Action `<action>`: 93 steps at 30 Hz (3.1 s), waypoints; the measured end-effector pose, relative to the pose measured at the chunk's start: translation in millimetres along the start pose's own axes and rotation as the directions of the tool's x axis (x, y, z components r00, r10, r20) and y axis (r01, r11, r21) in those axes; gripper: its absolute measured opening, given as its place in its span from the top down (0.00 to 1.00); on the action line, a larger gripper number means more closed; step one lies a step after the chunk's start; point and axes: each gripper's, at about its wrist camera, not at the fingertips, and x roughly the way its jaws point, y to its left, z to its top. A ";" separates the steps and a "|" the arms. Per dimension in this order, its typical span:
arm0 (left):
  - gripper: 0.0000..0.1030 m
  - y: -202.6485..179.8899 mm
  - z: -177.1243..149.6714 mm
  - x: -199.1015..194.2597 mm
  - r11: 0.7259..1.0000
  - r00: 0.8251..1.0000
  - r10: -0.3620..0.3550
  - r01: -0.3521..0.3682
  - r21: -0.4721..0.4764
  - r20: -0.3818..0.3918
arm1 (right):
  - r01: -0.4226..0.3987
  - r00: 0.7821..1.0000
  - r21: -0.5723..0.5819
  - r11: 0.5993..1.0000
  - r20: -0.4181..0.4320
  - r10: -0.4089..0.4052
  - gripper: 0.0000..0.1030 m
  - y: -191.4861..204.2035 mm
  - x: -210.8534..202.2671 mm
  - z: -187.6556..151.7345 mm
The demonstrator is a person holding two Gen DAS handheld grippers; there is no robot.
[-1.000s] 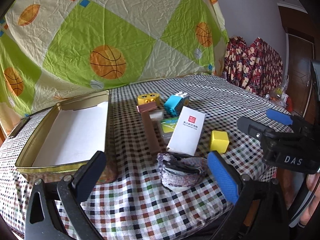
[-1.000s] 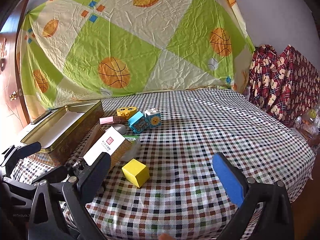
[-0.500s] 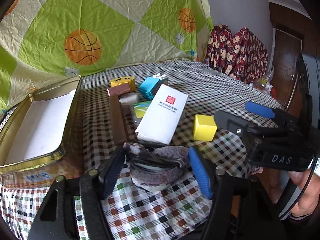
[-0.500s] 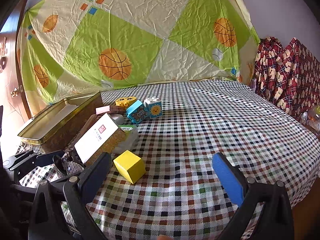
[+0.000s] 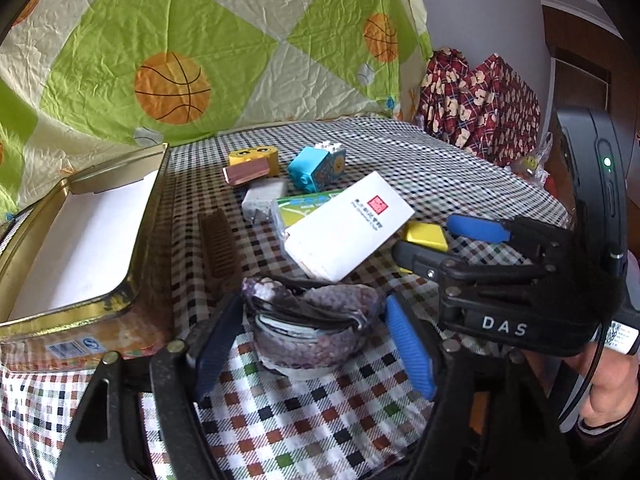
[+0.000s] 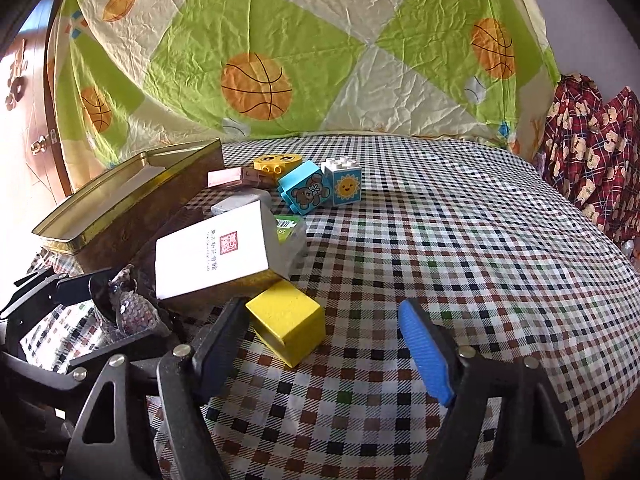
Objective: Organize rigid objects
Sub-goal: 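Grasp the yellow cube with the right gripper while the left gripper holds the pouch, then carry the pouch and yellow cube over the gold tin with both grippers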
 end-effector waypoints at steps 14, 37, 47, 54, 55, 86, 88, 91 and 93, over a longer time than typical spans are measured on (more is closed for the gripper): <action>0.36 22.4 -4.8 -12.3 0.999 0.996 0.028 -0.025 -0.025 0.090 | -0.033 0.997 -0.025 0.999 0.070 0.034 0.74 6.3 1.7 -9.6; 0.36 27.5 -1.8 -40.8 0.992 0.958 0.120 -0.123 -0.003 0.261 | -0.055 0.957 -0.045 0.997 0.283 0.066 0.74 17.3 -28.5 -10.9; 0.36 29.4 3.1 -53.5 0.989 0.933 0.133 -0.145 0.011 0.336 | -0.050 0.935 -0.052 0.997 0.349 0.065 0.74 19.4 -37.6 -4.9; 0.36 46.5 4.2 -58.1 0.985 0.917 0.170 -0.169 -0.035 0.361 | -0.041 0.919 -0.027 0.999 0.390 0.049 0.74 13.0 -39.5 3.7; 0.36 48.9 4.3 -58.2 0.985 0.918 0.169 -0.165 -0.042 0.360 | -0.040 0.917 -0.021 0.999 0.397 0.045 0.74 11.9 -39.6 5.4; 0.36 89.5 -3.9 -71.5 0.969 0.899 0.233 -0.182 -0.166 0.370 | -0.016 0.903 -0.075 0.997 0.428 0.047 0.74 57.7 -31.6 27.4; 0.36 92.3 -5.2 -73.2 0.967 0.896 0.240 -0.188 -0.172 0.373 | -0.016 0.904 -0.087 0.996 0.425 0.052 0.74 64.1 -30.8 27.5; 0.36 97.2 -7.4 -75.8 0.964 0.892 0.249 -0.193 -0.182 0.376 | -0.015 0.904 -0.100 0.995 0.425 0.056 0.74 71.9 -30.0 27.6; 0.36 100.8 -8.6 -77.5 0.962 0.890 0.255 -0.195 -0.190 0.378 | -0.013 0.903 -0.104 0.995 0.426 0.057 0.74 75.5 -29.7 27.4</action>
